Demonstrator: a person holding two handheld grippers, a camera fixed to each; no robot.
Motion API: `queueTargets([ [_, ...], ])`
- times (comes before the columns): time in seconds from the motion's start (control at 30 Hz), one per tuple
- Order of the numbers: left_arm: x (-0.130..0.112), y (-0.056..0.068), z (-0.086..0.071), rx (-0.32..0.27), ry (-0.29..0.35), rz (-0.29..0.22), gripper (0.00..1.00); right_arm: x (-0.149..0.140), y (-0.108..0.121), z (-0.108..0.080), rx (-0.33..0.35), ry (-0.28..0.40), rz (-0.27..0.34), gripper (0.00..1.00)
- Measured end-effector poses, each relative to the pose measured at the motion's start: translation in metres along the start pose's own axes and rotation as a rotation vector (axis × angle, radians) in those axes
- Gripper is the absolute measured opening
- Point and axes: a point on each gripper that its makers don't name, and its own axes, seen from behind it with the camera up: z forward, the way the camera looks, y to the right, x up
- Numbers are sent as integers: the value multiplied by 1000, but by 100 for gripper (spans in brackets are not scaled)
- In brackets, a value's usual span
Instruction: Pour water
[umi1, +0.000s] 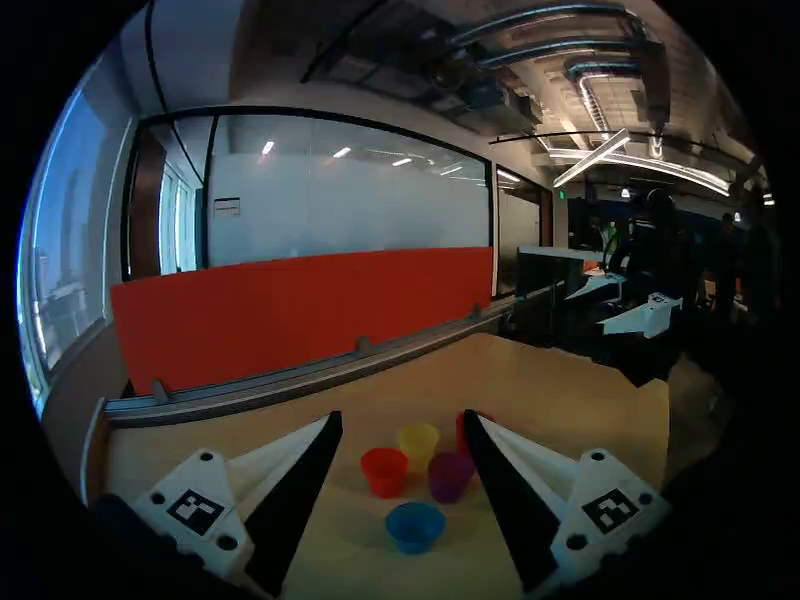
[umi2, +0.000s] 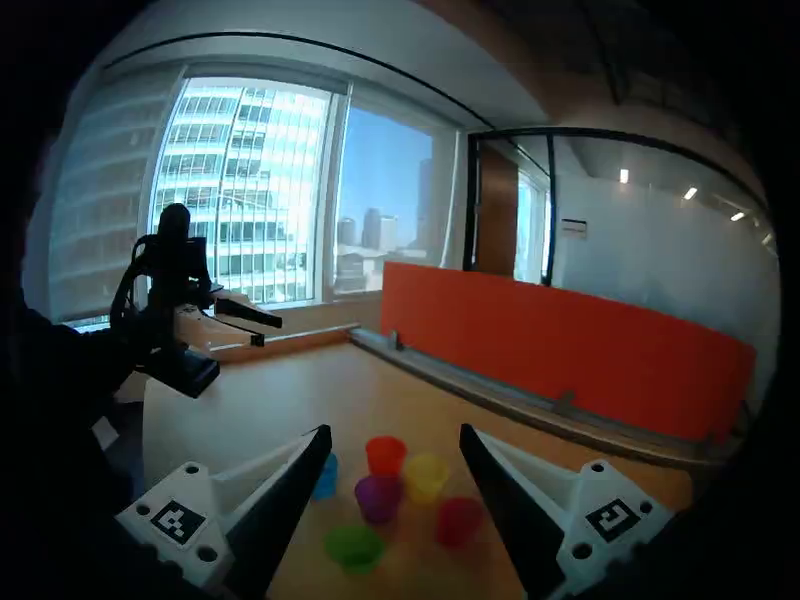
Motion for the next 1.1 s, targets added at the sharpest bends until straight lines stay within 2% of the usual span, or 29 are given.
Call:
queueTargets([
  [0.6,-55,4,14,-30,-91,-2,89,-50,-12,7,54,-96,-15,99],
  [1.1,-96,6,24,-51,-139,-14,89,-99,-13,19,71,-179,-40,99],
])
